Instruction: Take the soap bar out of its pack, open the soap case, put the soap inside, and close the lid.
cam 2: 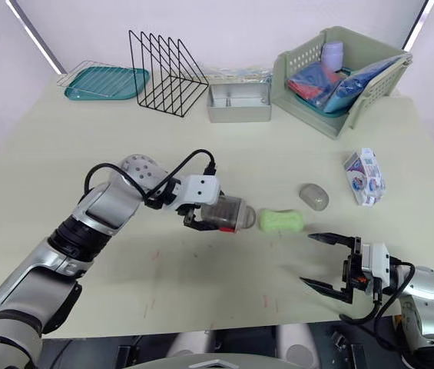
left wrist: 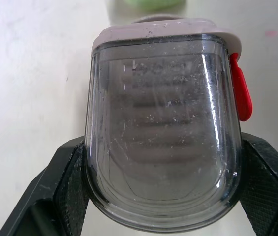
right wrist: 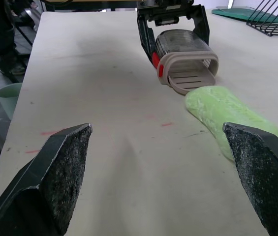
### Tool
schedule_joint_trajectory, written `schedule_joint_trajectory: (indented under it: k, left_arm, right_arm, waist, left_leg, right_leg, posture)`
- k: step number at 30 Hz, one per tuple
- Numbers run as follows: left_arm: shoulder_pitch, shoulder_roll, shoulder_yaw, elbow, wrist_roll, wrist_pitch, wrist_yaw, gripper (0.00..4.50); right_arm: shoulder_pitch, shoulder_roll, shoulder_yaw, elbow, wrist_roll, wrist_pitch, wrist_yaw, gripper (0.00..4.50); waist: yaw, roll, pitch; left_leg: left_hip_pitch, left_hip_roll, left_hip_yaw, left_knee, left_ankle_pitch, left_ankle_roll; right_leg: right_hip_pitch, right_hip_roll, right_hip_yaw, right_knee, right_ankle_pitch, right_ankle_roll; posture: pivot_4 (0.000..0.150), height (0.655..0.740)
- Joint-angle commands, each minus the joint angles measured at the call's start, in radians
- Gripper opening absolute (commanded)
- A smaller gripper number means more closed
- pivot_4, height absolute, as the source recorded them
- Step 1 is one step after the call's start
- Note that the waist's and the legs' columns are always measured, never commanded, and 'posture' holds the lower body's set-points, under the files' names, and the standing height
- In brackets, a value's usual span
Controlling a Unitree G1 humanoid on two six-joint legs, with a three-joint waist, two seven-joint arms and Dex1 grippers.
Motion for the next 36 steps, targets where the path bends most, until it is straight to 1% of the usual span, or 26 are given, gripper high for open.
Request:
schedule_joint_trajectory:
  k: [1, 6, 10, 18, 19, 20, 27, 31, 34, 36]
  left_arm:
    - [0.014, 0.039, 0.041, -0.031, -0.01, -0.005, -0.008, 3.47]
    - [0.069, 0.11, 0.09, -0.059, -0.051, -0.014, -0.034, 3.47]
    - [0.097, 0.152, 0.113, -0.042, -0.059, -0.047, -0.038, 3.47]
    - [0.143, 0.166, 0.148, -0.035, -0.075, -0.083, -0.024, 3.47]
    - [0.146, 0.161, 0.156, -0.037, -0.084, -0.077, -0.021, 4.27]
    - [0.147, 0.157, 0.162, -0.039, -0.093, -0.069, -0.019, 4.49]
    - [0.145, 0.168, 0.189, -0.05, -0.124, -0.079, -0.024, 4.49]
    - [0.156, 0.19, 0.237, -0.079, -0.172, -0.065, -0.044, 4.49]
    - [0.163, 0.206, 0.291, -0.122, -0.245, -0.019, -0.059, 4.49]
    - [0.168, 0.206, 0.348, -0.161, -0.321, 0.038, -0.057, 4.49]
  right_arm:
    - [-0.013, 0.002, 0.003, -0.002, 0.001, -0.013, -0.008, 4.47]
    - [-0.015, -0.002, 0.005, 0.003, 0.001, -0.015, -0.009, 4.47]
    - [-0.013, -0.007, 0.006, 0.006, -0.001, -0.015, -0.008, 4.47]
    - [-0.018, -0.018, 0.002, 0.018, 0.001, -0.016, 0.001, 4.47]
    - [-0.02, -0.019, 0.002, 0.021, 0.001, -0.017, 0.001, 4.5]
    - [-0.022, -0.02, 0.003, 0.023, 0.0, -0.018, 0.002, 4.5]
    - [-0.03, -0.026, 0.006, 0.038, -0.003, -0.024, 0.008, 4.5]
    - [-0.031, -0.029, 0.005, 0.044, -0.004, -0.028, 0.01, 4.5]
    - [-0.032, -0.032, 0.003, 0.039, -0.002, -0.026, 0.011, 4.5]
    - [-0.045, -0.039, -0.001, 0.028, 0.002, -0.01, 0.003, 4.5]
  waist:
    - [-0.001, 0.0, 0.0]
    - [-0.002, 0.0, 0.0]
    - [0.001, 0.0, 0.0]
    - [0.002, 0.0, 0.0]
    - [0.002, 0.0, 0.0]
    - [0.002, 0.0, 0.0]
    - [0.002, 0.0, 0.0]
    - [0.001, 0.0, 0.0]
    - [0.001, 0.0, 0.0]
    - [0.001, 0.0, 0.0]
  left_leg:
    - [0.0, 0.0, 0.0, 0.0, 0.0, 0.0]
    - [0.0, 0.0, 0.0, 0.0, 0.0, 0.0]
    - [0.0, 0.0, 0.0, 0.0, 0.0, 0.0]
    - [0.0, 0.0, 0.0, 0.0, 0.0, 0.0]
    - [0.001, 0.0, 0.0, 0.0, 0.0, 0.0]
    - [0.001, 0.0, 0.0, 0.0, 0.0, 0.0]
    - [0.0, 0.0, 0.0, 0.0, 0.0, 0.0]
    - [0.001, 0.0, 0.0, 0.0, 0.0, 0.0]
    - [0.0, 0.0, 0.0, 0.0, 0.0, 0.0]
    - [0.001, 0.0, 0.0, 0.0, 0.0, 0.0]
  right_leg:
    - [0.0, 0.0, 0.0, 0.0, 0.0, 0.0]
    - [0.0, 0.0, 0.0, 0.0, 0.0, 0.0]
    - [0.0, 0.0, 0.0, 0.001, 0.0, 0.0]
    - [0.0, 0.0, 0.0, 0.001, 0.0, 0.0]
    - [0.0, 0.0, 0.0, 0.001, 0.0, 0.0]
    - [0.0, 0.0, 0.0, 0.001, 0.0, 0.0]
    - [0.0, 0.0, 0.0, 0.001, 0.0, 0.0]
    - [0.0, 0.0, 0.0, 0.001, 0.0, 0.0]
    - [0.0, 0.0, 0.0, 0.002, 0.0, 0.0]
    - [0.0, 0.0, 0.0, 0.002, 0.0, 0.0]
  posture:
    - [0.15, 0.74]
    - [0.15, 0.74]
    - [0.15, 0.74]
    - [0.15, 0.74]
    - [0.15, 0.74]
    - [0.15, 0.74]
    - [0.15, 0.74]
    - [0.15, 0.74]
    - [0.15, 0.74]
    - [0.15, 0.74]
